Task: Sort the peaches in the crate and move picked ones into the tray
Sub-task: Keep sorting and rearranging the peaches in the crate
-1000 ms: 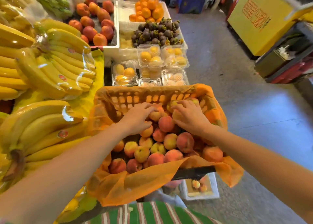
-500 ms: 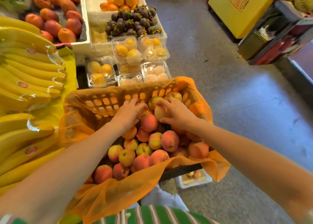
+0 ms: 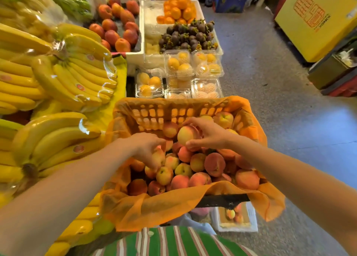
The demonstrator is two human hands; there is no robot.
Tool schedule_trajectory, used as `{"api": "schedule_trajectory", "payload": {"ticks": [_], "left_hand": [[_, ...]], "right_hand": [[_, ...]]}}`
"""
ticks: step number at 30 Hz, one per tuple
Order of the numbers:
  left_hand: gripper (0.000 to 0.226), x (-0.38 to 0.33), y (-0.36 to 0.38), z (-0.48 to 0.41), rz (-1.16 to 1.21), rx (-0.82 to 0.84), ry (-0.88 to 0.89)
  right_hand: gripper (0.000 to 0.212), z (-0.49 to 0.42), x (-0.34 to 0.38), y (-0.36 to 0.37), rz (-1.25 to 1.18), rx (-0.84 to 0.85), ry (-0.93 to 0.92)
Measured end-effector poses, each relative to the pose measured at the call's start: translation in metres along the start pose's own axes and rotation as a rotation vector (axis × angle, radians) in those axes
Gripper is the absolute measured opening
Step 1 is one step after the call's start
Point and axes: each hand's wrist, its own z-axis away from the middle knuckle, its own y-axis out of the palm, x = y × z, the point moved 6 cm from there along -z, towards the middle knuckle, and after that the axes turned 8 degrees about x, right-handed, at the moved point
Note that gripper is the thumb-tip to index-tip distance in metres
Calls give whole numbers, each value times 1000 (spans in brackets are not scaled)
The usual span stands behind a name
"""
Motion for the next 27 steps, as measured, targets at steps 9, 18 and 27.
{"api": "schedule_trajectory", "payload": {"ticks": [9, 18, 27], "left_hand": [[61, -27, 51, 21, -165, -14, -50], [44, -36, 66, 29, -56, -73, -185], [18, -13, 44, 92, 118, -869, -271]], "right_hand": [[61, -18, 13, 19, 94, 166, -66], [60, -23, 14, 35, 238, 259, -153], [60, -50, 26, 38, 110, 211, -146]]}}
